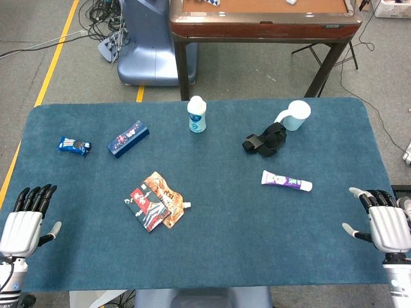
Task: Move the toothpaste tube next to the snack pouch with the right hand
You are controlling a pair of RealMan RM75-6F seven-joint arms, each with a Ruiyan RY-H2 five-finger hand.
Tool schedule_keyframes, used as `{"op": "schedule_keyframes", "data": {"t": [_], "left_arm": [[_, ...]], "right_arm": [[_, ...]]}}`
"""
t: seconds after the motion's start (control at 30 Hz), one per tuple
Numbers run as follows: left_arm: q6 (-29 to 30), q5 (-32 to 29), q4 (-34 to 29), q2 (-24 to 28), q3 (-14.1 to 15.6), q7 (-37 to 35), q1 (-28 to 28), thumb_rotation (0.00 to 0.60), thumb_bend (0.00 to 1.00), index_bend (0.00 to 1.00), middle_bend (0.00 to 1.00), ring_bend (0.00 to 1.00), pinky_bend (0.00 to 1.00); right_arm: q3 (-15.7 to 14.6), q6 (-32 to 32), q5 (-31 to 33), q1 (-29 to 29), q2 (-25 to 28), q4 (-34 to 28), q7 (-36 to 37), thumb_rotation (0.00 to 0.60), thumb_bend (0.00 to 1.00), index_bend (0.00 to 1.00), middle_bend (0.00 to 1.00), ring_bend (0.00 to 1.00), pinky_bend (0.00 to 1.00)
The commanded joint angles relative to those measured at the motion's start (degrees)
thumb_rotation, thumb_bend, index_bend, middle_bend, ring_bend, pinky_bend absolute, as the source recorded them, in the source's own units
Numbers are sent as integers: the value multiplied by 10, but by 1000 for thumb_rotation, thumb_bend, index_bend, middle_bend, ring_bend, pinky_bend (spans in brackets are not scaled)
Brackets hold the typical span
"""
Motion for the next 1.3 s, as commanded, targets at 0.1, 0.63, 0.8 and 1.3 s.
{"op": "schedule_keyframes", "data": {"t": [0.1,0.63,0.8,1.3], "left_arm": [[0,1,1,-1,0,0,-1,600,261,67,88,85,32],[0,2,7,-3,1,-9,-3,600,261,67,88,85,32],[-4,-4,5,-1,3,-8,-1,600,261,67,88,85,32],[-17,-6,1,-5,6,-9,-6,600,261,67,88,85,32]], "right_arm": [[0,0,-1,0,1,-2,-1,600,49,239,338,222,171],[31,-166,37,106,64,-49,-30,600,50,238,347,222,177],[46,-276,104,170,66,-35,-57,600,50,210,336,225,177],[45,-463,214,295,-26,117,-63,600,50,145,309,187,177]]}}
